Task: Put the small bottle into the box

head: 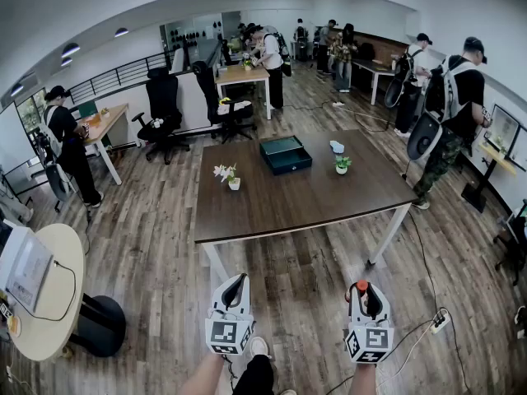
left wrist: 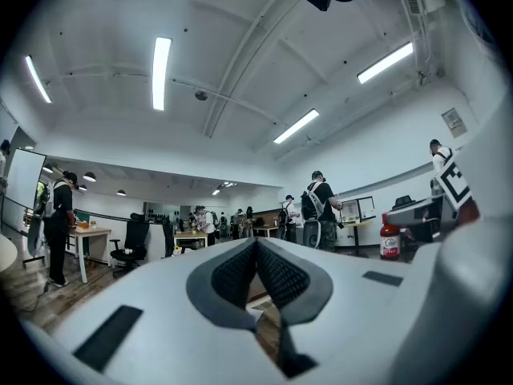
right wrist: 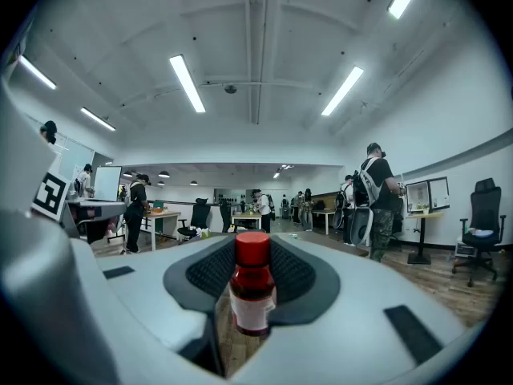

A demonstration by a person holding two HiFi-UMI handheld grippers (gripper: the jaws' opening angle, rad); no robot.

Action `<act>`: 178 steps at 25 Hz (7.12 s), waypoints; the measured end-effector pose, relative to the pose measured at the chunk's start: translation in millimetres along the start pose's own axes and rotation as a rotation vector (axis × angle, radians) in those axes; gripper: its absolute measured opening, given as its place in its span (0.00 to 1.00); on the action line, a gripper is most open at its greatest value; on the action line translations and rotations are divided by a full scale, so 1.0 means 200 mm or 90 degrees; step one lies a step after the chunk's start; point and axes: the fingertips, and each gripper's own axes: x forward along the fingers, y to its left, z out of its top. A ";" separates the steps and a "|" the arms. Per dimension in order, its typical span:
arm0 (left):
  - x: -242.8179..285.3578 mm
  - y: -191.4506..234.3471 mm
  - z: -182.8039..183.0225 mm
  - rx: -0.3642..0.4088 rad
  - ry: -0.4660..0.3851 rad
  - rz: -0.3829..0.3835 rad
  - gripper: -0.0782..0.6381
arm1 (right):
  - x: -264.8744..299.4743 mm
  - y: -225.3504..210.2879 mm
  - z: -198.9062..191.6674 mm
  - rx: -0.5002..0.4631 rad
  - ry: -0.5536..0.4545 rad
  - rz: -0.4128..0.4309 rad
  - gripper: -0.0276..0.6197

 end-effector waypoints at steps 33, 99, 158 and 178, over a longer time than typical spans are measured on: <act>0.28 0.23 -0.22 -0.016 0.050 0.028 0.11 | 0.44 -0.06 -0.06 -0.010 0.030 0.008 0.25; 2.62 0.33 -0.19 0.021 0.029 0.018 0.11 | 2.50 -1.01 0.15 0.025 -0.026 0.019 0.25; 3.10 1.36 -0.84 -0.064 0.132 0.206 0.11 | 4.24 -0.01 -0.33 -0.009 0.110 0.304 0.25; 3.06 1.42 -1.10 -0.111 0.179 0.226 0.11 | 4.40 0.27 -0.82 -0.068 0.251 0.345 0.25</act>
